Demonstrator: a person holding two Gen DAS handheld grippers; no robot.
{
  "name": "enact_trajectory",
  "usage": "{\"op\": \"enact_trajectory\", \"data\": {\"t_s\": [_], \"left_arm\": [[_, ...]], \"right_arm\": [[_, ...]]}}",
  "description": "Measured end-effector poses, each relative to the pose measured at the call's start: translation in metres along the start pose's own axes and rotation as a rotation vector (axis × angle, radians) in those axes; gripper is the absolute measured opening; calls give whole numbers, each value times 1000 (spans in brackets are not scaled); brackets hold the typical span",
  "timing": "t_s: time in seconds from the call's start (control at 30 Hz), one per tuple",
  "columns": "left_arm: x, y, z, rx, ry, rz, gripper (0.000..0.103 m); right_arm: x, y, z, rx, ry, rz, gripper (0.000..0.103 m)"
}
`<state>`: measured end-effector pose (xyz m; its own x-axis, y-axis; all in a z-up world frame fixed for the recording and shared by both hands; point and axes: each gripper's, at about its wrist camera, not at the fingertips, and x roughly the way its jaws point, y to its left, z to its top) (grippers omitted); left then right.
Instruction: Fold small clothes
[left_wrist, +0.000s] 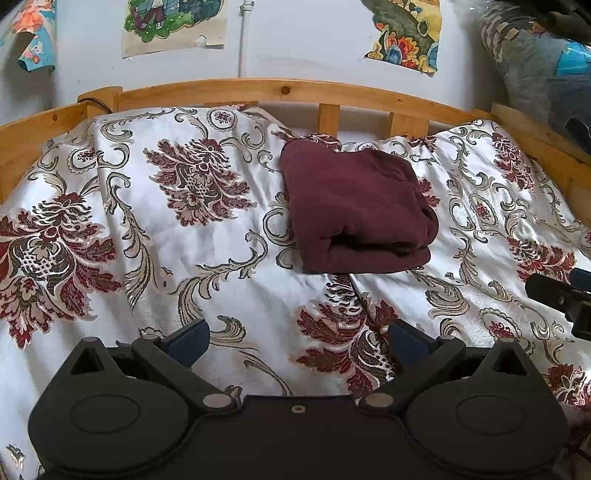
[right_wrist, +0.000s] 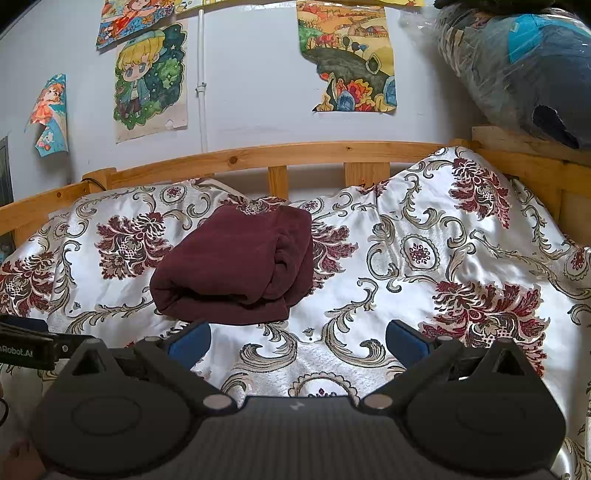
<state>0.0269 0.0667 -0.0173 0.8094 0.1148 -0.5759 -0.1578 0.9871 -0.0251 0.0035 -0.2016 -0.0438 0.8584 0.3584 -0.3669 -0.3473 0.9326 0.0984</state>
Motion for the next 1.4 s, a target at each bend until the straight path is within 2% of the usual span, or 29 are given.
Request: {"op": "enact_trajectory", "data": {"t_s": [1.4], "left_arm": [[-1, 0, -2, -8, 10, 3, 102]], "right_arm": [[1, -1, -1, 0, 1, 2, 103]]}}
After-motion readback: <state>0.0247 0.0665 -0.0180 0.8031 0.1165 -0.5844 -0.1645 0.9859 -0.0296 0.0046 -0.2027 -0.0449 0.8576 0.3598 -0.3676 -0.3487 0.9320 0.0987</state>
